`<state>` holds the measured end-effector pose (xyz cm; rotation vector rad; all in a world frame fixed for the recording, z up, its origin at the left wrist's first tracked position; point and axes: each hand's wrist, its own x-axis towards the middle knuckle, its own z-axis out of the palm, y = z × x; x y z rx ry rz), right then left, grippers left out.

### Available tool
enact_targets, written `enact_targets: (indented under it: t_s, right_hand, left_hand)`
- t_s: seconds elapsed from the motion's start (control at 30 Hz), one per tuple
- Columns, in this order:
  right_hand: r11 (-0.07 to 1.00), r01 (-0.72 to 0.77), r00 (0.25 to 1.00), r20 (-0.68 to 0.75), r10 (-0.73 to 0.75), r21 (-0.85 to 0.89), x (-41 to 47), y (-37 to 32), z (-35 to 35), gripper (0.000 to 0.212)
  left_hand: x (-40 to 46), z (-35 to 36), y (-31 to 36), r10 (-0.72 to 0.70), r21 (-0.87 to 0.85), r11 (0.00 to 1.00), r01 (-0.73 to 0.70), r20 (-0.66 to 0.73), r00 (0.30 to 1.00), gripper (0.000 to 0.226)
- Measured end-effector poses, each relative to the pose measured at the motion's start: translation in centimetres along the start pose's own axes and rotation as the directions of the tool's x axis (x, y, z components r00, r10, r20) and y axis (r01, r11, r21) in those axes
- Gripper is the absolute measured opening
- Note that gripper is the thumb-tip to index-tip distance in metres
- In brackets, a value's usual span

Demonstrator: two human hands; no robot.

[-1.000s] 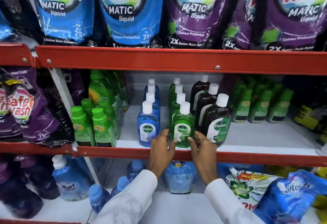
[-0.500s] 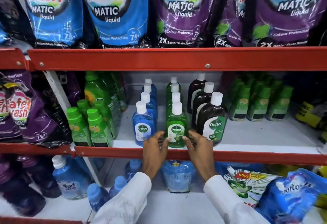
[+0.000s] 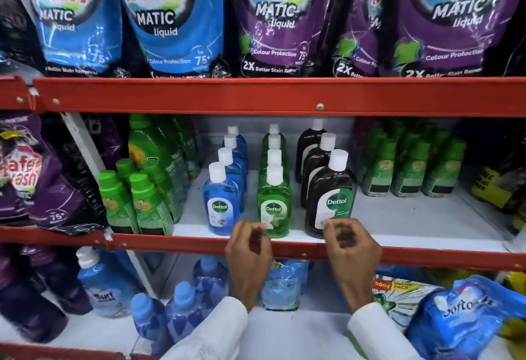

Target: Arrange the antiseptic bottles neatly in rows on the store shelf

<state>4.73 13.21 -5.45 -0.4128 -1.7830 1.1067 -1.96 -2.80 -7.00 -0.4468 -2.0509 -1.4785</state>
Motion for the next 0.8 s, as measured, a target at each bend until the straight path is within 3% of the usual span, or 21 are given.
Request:
enact_targets:
  t_s: [0.07, 0.1, 0.2, 0.3, 0.7, 0.8]
  right_hand:
    - [0.999, -0.014, 0.998, -0.059, 0.012, -0.036, 1.8, 1.4, -1.2, 0.012]
    - [0.997, -0.044, 0.999, -0.022, 0.043, -0.068, 2.9, 2.2, -1.6, 0.017]
    - [0.980, -0.081, 0.950, 0.283, 0.132, -0.184, 5.7, 4.2, -2.5, 0.041]
    - [0.969, -0.018, 0.887, 0.443, 0.129, -0.245, 6.9, 5.1, -2.8, 0.037]
    - [0.990, -0.058, 0.876, 0.470, 0.113, -0.130, 7.3, 6.0, -4.1, 0.027]
    - [0.989, -0.120, 0.891, 0.429, 0.146, -0.088, 7.0, 5.5, -4.3, 0.032]
  left_hand:
    - [-0.4, 1.6, 0.9, 0.026, -0.020, 1.000, -0.024, 0.074, 0.997, 0.020]
    - [-0.3, 2.5, 1.5, 0.018, -0.027, 1.000, -0.015, 0.126, 0.992, 0.020]
    - [-0.1, 5.0, 2.8, -0.008, 0.015, 1.000, 0.004, 0.280, 0.960, 0.035]
    - [0.2, 6.7, 3.6, -0.001, 0.062, 0.998, -0.020, 0.325, 0.946, 0.033]
    - [0.2, 8.1, 3.6, -0.044, 0.153, 0.988, -0.001, 0.289, 0.956, 0.036]
    - [0.0, 7.9, 3.8, -0.041, 0.101, 0.995, 0.015, 0.264, 0.964, 0.033]
